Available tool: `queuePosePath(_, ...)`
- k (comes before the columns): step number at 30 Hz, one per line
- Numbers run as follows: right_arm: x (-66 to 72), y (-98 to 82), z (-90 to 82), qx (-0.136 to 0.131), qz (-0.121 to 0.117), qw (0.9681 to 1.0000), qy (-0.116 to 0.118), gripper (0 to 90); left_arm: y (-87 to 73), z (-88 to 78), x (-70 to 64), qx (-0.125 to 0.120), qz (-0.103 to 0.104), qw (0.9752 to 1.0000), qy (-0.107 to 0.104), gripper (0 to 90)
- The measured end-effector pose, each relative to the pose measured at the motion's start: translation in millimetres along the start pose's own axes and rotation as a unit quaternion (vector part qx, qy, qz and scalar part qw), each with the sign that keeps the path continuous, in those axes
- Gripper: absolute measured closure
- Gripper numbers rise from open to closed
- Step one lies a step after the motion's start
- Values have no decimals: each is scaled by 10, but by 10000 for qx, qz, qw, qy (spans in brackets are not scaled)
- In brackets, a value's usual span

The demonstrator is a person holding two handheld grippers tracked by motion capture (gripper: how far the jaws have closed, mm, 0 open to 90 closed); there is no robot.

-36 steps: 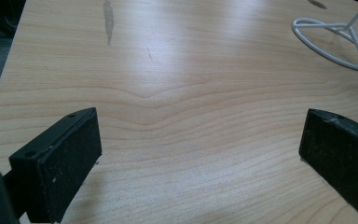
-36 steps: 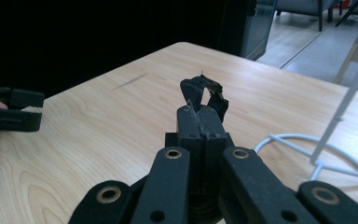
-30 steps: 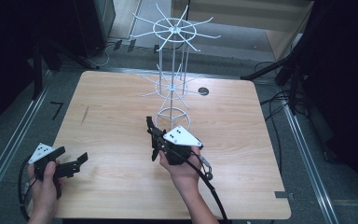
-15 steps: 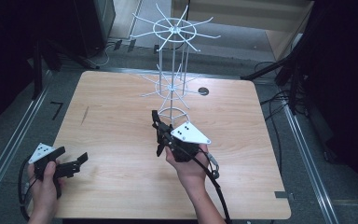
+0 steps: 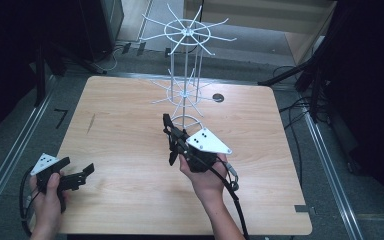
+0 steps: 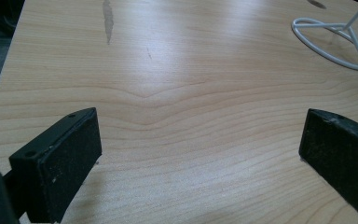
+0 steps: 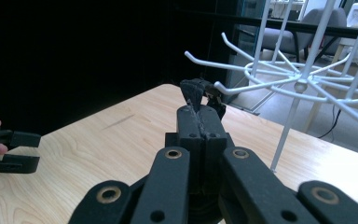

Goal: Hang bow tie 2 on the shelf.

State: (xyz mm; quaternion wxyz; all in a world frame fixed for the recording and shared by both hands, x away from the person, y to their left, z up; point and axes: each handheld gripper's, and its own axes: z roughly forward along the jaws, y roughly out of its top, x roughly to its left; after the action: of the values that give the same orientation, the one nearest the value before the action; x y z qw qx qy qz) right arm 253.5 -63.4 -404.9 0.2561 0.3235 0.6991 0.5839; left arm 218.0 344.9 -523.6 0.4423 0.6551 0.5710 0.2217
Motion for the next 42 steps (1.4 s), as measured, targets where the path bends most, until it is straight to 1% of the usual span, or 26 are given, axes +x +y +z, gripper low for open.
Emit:
queuePosePath(5, -23, 26, -26, -39, 19, 10000, -24, 900, 0, 0, -1, 0, 0, 10000, 2, 0)
queuePosePath(9, -19, 44, -35, -77, -8, 10000, 0, 900, 0, 0, -1, 0, 0, 10000, 2, 0)
queuePosePath(10, -19, 50, -38, -86, 15, 10000, 6, 900, 0, 0, -1, -2, 1, 10000, 2, 0)
queuePosePath(15, -48, 76, -40, -115, 23, 9999, -41, 900, 0, 0, 0, 0, 0, 10000, 0, 0)
queuePosePath(20, -117, 67, -6, -89, 73, 9998, -186, 900, 0, 1, -1, -3, -5, 10000, -1, 0)
queuePosePath(22, -142, 53, 21, -61, 91, 9997, -232, 900, 0, 1, 0, -4, -3, 10000, -3, 0)
queuePosePath(25, -203, 13, 90, 25, 163, 9992, -372, 900, 0, 1, -1, -4, -5, 10000, -2, 0)
queuePosePath(26, -203, 13, 90, 25, 163, 9992, -372, 900, 0, 1, -1, -4, -5, 10000, -2, 0)
queuePosePath(27, -235, -8, 119, 40, 197, 9987, -468, 900, 0, 2, -1, -3, -13, 10000, -4, 0)
queuePosePath(31, -281, -47, 166, 71, 283, 9972, -685, 900, 0, 1, 0, 0, -10, 10000, -6, 0)
queuePosePath(34, -308, -80, 204, 119, 319, 9962, -804, 900, 0, 1, 1, -1, -11, 10000, -7, 0)
queuePosePath(39, -351, -161, 278, 256, 367, 9946, -934, 900, 0, 2, -1, -7, -12, 10000, -3, 0)
queuePosePath(42, -368, -205, 316, 319, 413, 9942, -940, 892, 0, 1, 1, 0, -12, 10000, -9, 0)
